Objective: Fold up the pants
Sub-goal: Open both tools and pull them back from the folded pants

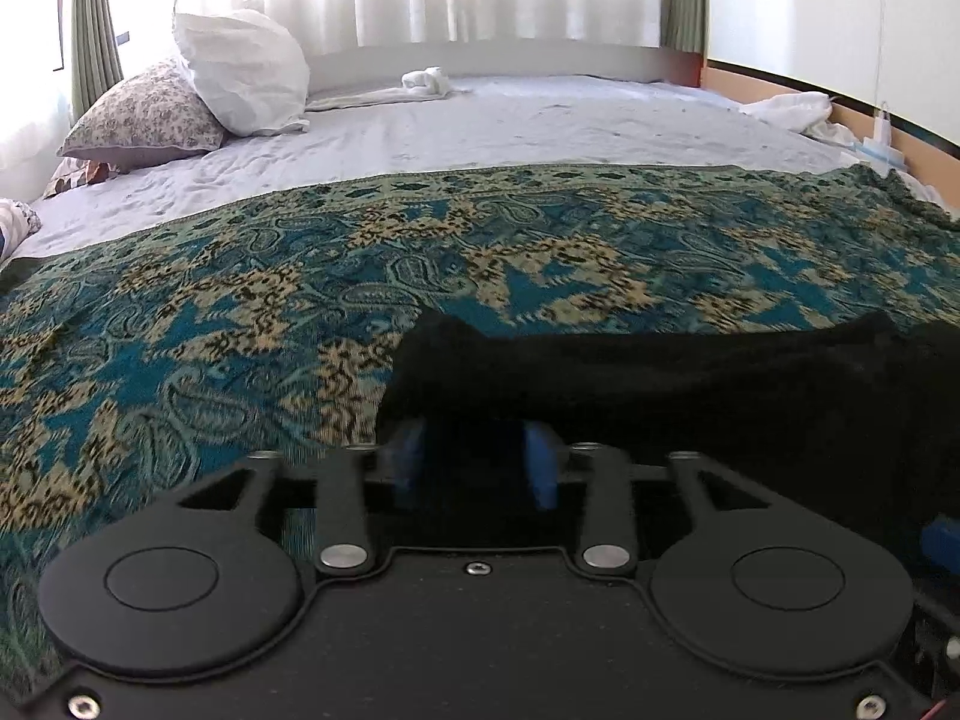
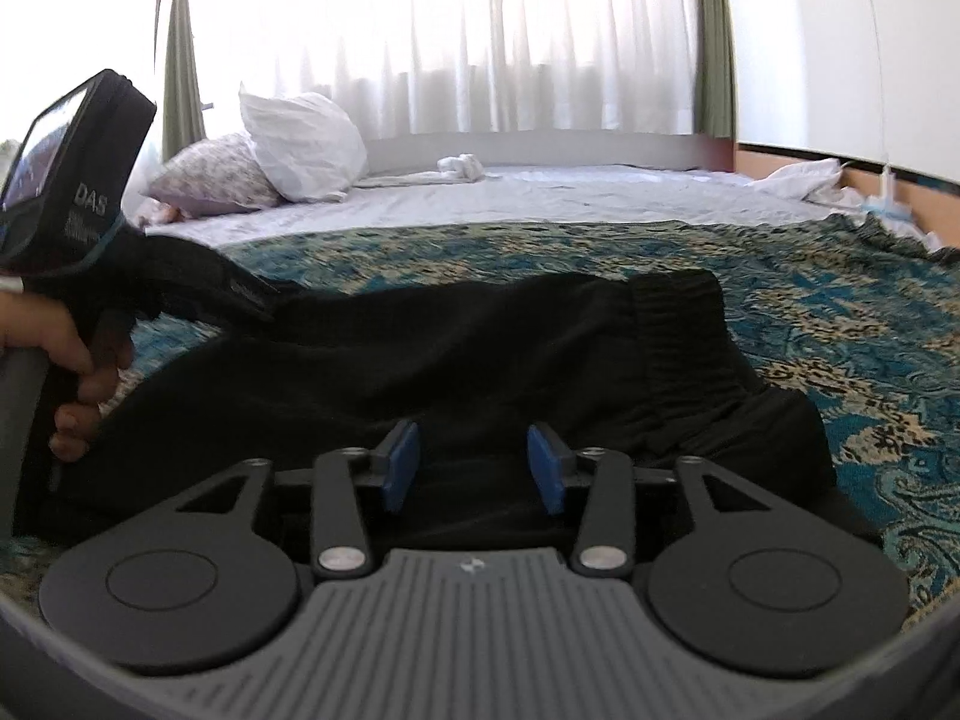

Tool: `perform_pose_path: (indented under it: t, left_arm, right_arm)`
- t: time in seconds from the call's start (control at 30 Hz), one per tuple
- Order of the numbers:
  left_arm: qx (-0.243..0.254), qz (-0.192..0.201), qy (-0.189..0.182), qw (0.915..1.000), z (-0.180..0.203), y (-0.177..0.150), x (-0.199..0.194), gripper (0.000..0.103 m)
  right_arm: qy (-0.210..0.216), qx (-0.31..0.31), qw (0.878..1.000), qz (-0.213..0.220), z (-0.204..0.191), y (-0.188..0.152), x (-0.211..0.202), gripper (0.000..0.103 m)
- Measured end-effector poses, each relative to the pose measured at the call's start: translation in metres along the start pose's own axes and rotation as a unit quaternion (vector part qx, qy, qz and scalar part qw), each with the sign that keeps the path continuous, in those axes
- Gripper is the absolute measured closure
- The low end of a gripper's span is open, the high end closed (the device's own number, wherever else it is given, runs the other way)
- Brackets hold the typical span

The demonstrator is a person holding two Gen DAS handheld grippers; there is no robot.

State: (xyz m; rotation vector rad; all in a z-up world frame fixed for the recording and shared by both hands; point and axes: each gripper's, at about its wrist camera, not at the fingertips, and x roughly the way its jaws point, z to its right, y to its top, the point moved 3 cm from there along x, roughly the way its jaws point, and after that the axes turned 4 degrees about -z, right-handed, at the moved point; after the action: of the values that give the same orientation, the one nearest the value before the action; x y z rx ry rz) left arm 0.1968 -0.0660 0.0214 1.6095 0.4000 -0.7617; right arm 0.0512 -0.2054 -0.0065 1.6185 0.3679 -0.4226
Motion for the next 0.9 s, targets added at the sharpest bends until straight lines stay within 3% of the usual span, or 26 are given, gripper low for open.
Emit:
perform_pose_path:
  t: [0.17, 0.4, 0.6, 0.9]
  left_arm:
    - [0.004, 0.008, -0.004, 1.0000, 0.012, -0.029, -0.041, 0.056]
    - [-0.010, 0.019, -0.014, 0.9997, 0.027, -0.079, -0.090, 0.052]
    - [0.003, 0.033, 0.006, 0.9994, 0.035, -0.100, -0.099, 0.049]
    - [-0.008, 0.032, 0.016, 0.9993, 0.036, -0.099, -0.099, 0.043]
  right_arm:
    - [-0.026, -0.029, 0.999, 0.020, -0.003, -0.002, -0.025, 0.034]
    - [-0.065, -0.059, 0.996, 0.014, -0.003, -0.014, -0.039, 0.034]
    - [-0.077, -0.073, 0.994, 0.006, -0.005, -0.023, -0.035, 0.034]
    - [-0.069, -0.056, 0.996, 0.010, -0.001, -0.026, -0.032, 0.032]
